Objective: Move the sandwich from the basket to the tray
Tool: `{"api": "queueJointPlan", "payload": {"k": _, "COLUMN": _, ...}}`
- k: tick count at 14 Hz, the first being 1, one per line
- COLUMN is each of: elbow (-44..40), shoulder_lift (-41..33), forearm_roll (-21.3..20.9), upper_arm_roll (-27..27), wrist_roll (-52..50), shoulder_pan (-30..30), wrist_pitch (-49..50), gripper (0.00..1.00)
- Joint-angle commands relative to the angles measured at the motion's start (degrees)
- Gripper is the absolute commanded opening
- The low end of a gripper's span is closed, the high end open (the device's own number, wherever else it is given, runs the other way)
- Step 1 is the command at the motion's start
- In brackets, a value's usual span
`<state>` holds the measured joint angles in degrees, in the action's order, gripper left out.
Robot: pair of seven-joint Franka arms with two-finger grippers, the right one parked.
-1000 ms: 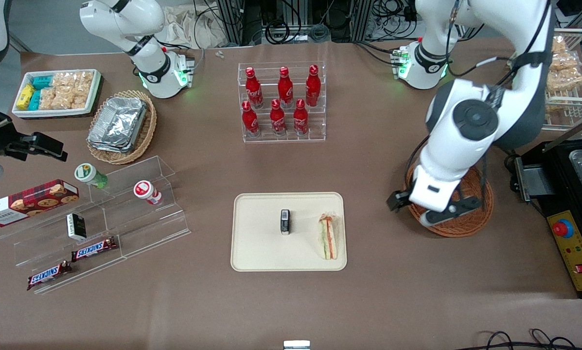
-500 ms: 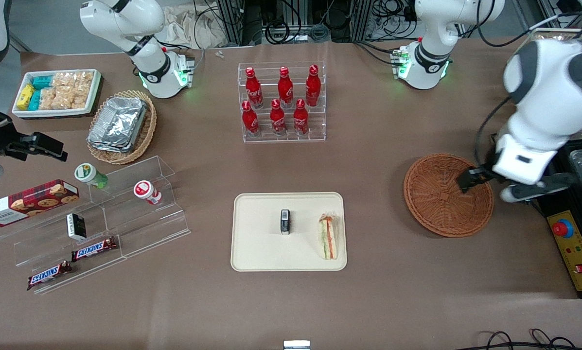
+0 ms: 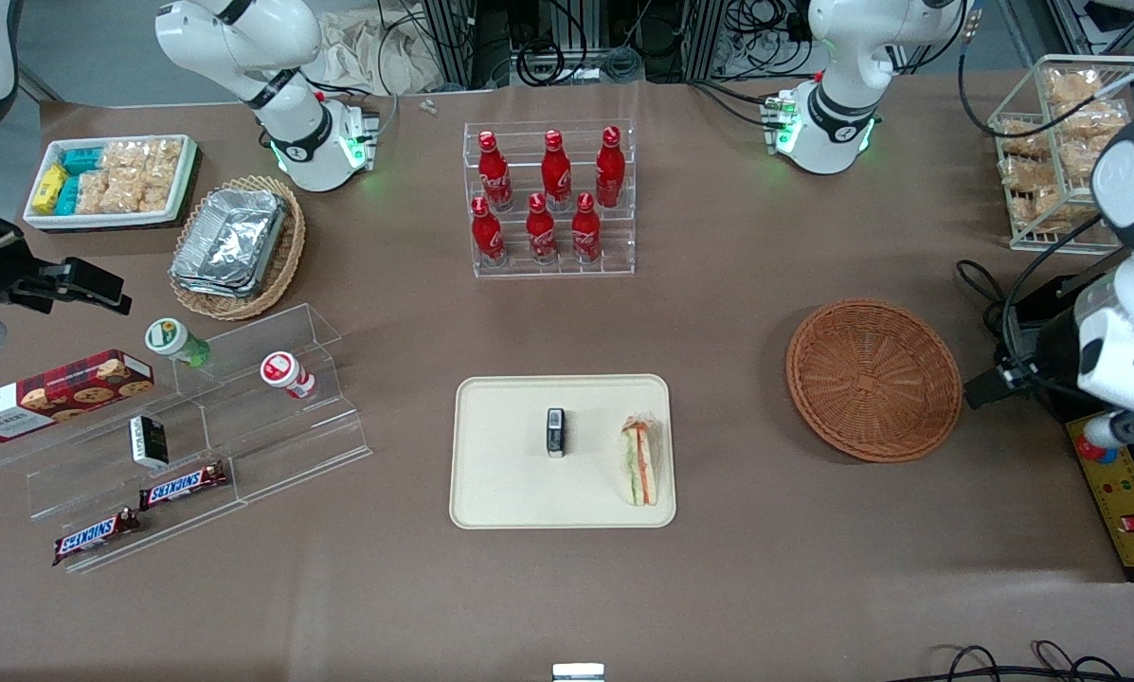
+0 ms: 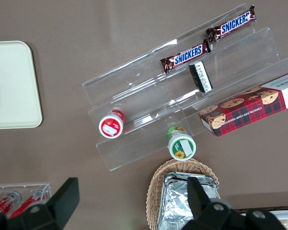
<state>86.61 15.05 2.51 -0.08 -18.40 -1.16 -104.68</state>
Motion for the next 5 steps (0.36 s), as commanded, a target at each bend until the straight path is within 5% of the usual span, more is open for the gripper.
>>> {"api": "queueJointPlan", "payload": {"k": 1, "elbow": -2.7, "shoulder_lift": 2.0, "forearm_roll": 3.0, "upper_arm_roll": -0.8, "wrist_roll": 2.9, "shoulder_pan": 3.1, "wrist_pitch": 1.4, "gripper": 1.0}}
{"api": "queueJointPlan", "payload": {"k": 5, "elbow": -2.7, "shoulder_lift": 2.4, "forearm_roll": 2.5, "upper_arm_roll": -0.8, "wrist_roll": 8.0, "shoulder_pan": 4.4, "wrist_pitch": 1.5, "gripper": 1.0}}
